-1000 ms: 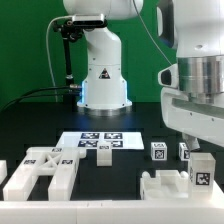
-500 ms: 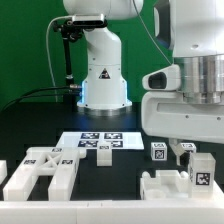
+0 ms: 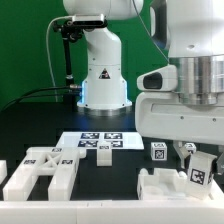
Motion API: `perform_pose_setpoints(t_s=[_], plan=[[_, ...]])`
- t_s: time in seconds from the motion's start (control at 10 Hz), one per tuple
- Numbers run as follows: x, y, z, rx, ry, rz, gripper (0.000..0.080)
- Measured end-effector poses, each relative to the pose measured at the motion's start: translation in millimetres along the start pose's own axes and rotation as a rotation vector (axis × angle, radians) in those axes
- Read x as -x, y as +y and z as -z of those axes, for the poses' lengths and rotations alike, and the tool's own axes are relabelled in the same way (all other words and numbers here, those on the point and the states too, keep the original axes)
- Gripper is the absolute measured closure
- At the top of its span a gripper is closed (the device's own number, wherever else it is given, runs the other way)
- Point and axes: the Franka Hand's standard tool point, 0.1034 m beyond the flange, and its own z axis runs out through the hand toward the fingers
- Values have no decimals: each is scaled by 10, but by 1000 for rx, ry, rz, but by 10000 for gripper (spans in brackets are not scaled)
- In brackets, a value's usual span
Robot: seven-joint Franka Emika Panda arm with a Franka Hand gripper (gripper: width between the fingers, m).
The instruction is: Assemble chair
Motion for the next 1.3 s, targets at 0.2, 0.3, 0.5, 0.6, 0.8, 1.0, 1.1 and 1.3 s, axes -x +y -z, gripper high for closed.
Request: perform_pose_setpoints(t_s=[0.2, 0.3, 0.5, 0.6, 0.8, 1.0, 1.1, 1.3], plan=[[-9, 10, 0, 1, 1, -137, 502], [-11, 16, -5, 1, 2, -256, 502], [-31, 33, -18, -5, -2, -534, 503], [-42, 35, -18, -17, -12, -678, 506], [-44, 34, -22, -37, -37, -898, 506], [-36, 25, -28, -44, -49, -1064, 506], [-41, 34, -27, -42, -49, -1111, 506], [-39, 38, -30, -41, -50, -1120, 506]])
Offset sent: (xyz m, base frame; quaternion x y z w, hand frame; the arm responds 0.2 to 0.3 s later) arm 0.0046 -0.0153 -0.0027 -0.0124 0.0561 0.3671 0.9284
